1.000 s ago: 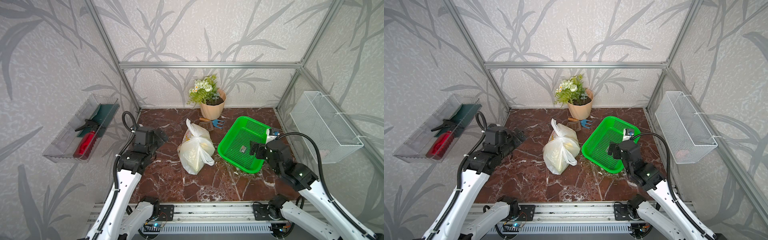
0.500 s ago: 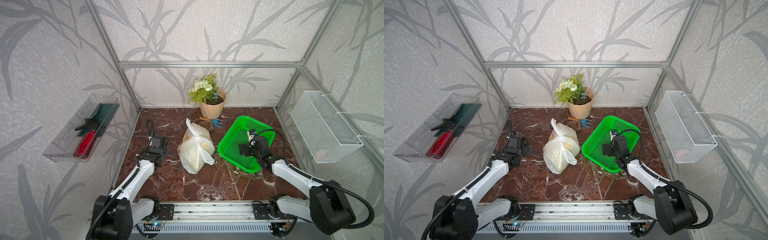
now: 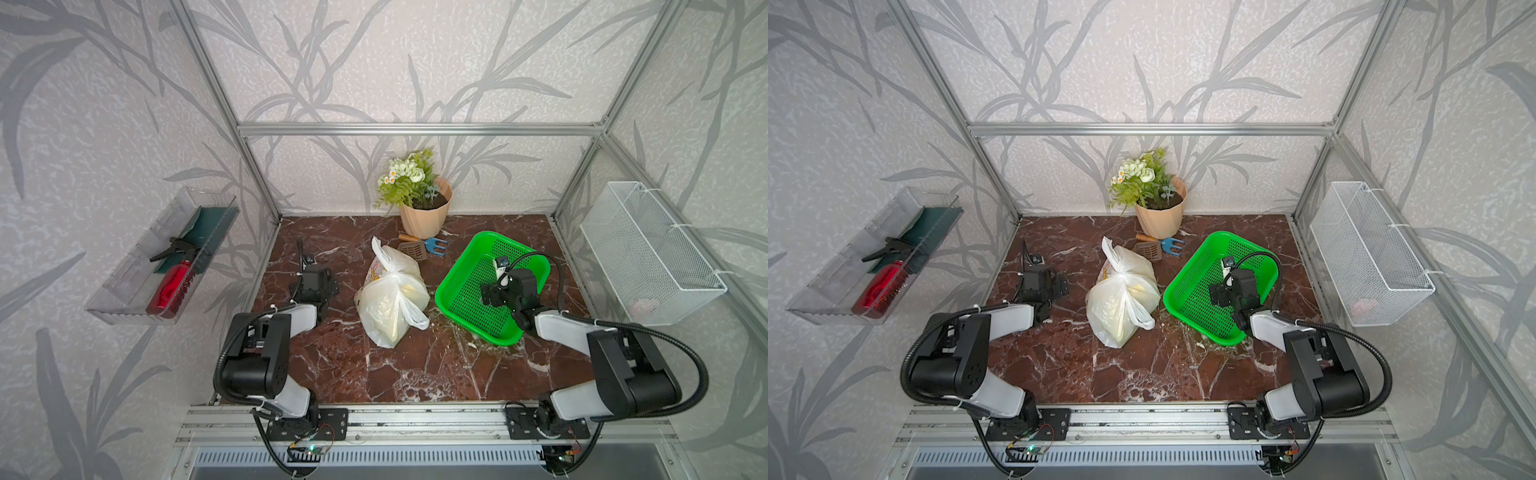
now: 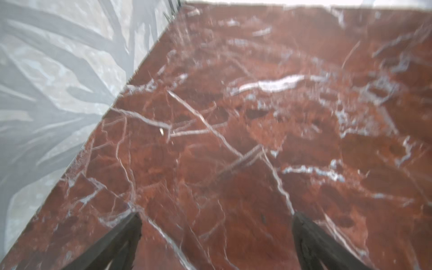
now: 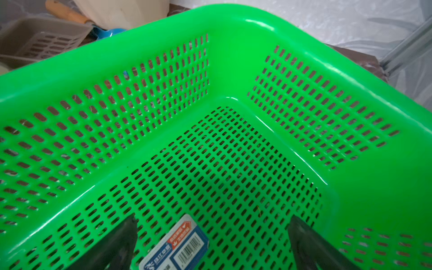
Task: Place the banana into a plastic bag & tie a knot
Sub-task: Reset both arms
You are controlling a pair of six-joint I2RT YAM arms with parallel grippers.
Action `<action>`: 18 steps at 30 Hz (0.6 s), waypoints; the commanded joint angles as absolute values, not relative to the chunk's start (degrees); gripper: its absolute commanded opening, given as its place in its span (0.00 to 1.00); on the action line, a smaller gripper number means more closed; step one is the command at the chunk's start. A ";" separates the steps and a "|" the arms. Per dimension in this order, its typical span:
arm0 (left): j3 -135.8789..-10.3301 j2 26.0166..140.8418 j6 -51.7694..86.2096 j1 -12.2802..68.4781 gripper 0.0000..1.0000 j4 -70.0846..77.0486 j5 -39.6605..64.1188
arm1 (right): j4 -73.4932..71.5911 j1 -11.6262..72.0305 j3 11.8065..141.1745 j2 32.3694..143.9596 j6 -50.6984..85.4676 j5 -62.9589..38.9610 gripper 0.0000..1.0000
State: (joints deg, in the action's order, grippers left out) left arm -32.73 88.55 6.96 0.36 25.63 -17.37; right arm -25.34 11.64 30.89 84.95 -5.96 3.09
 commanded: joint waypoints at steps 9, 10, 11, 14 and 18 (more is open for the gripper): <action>-13.64 90.57 5.91 -0.79 0.99 70.42 -18.71 | -51.15 7.05 18.74 81.83 -6.48 -0.81 0.99; -14.44 90.40 5.87 -0.82 0.99 68.55 -18.72 | -57.80 6.56 16.40 84.35 -5.38 0.42 0.99; -15.15 89.86 6.13 -0.80 0.99 66.40 -18.72 | -62.14 6.42 15.21 86.78 -5.28 0.44 0.99; -15.47 90.12 5.88 -0.79 0.99 66.26 -18.56 | -69.89 6.46 15.75 92.37 -5.62 -0.09 0.99; -15.56 90.02 5.95 -0.86 0.99 65.65 -18.56 | -57.49 6.39 19.71 89.91 -4.48 2.19 0.99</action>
State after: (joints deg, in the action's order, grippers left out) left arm -15.20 90.70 6.07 -0.60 63.90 -17.72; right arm -55.90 6.52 17.32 90.56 -5.65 0.16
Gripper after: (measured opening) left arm 0.992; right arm 0.992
